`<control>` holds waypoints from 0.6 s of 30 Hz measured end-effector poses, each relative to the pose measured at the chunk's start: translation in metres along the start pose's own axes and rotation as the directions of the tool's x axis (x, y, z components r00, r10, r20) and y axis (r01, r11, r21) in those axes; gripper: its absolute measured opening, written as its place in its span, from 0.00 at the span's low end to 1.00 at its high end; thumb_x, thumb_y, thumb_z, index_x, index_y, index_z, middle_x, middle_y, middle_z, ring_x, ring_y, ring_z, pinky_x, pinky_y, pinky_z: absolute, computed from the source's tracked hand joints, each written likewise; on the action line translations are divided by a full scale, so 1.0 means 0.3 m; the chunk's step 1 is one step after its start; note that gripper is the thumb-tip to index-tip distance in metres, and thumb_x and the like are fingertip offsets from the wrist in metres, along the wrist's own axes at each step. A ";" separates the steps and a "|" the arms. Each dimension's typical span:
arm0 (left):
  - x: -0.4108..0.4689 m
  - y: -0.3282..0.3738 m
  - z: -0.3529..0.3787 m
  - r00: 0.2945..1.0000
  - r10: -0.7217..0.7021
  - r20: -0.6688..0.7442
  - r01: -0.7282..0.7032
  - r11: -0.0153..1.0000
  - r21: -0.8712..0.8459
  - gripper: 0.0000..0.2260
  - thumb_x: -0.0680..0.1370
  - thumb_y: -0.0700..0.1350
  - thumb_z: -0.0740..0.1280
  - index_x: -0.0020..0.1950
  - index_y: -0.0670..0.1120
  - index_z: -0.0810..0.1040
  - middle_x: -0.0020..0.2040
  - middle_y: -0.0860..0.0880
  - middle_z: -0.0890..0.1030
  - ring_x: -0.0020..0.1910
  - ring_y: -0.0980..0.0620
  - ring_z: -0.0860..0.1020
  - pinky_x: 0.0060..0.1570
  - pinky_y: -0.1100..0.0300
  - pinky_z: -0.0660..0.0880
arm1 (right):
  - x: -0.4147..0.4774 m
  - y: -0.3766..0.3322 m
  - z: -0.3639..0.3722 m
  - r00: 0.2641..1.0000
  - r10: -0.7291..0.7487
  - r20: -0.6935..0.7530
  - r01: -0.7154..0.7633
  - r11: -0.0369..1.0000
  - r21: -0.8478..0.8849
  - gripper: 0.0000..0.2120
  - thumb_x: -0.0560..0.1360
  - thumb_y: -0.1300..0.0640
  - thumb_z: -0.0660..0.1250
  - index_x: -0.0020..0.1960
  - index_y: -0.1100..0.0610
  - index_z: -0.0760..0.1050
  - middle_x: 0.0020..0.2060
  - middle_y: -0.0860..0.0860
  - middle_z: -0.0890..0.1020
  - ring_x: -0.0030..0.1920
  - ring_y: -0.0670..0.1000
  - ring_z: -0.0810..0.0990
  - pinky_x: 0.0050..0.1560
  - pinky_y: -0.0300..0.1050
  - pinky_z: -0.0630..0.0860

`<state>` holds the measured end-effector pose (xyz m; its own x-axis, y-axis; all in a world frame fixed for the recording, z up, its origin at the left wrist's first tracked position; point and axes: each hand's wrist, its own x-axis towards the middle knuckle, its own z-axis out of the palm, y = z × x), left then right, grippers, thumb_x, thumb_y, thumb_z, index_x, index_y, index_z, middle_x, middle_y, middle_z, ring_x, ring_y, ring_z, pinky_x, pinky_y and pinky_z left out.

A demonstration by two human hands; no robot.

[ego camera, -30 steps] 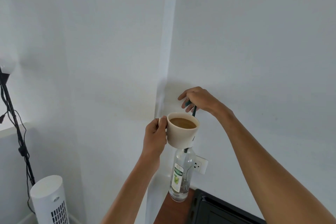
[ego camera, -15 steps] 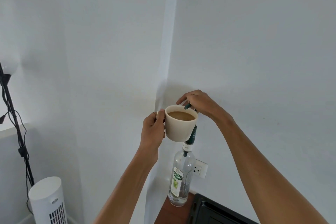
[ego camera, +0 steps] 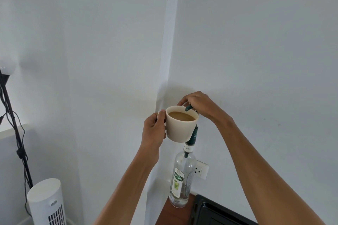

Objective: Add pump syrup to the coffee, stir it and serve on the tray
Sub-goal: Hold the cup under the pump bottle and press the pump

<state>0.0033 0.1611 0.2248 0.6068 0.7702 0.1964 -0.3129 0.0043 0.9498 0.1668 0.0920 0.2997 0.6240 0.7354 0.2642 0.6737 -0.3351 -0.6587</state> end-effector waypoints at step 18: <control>-0.020 -0.007 -0.003 0.999 -0.027 0.037 0.027 1.000 -0.005 0.14 0.84 0.48 0.60 0.44 0.43 0.77 0.28 0.57 0.71 0.29 0.56 0.67 0.28 0.65 0.64 | 0.004 -0.024 -0.020 0.998 0.043 0.038 -0.042 0.999 -0.023 0.24 0.77 0.63 0.50 0.41 0.48 0.84 0.39 0.49 0.84 0.37 0.46 0.81 0.28 0.35 0.76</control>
<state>-0.0004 0.1571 0.2213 0.6415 0.7458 0.1795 -0.3001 0.0286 0.9535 0.1650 0.0916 0.3091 0.6369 0.7421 0.2090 0.6558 -0.3789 -0.6530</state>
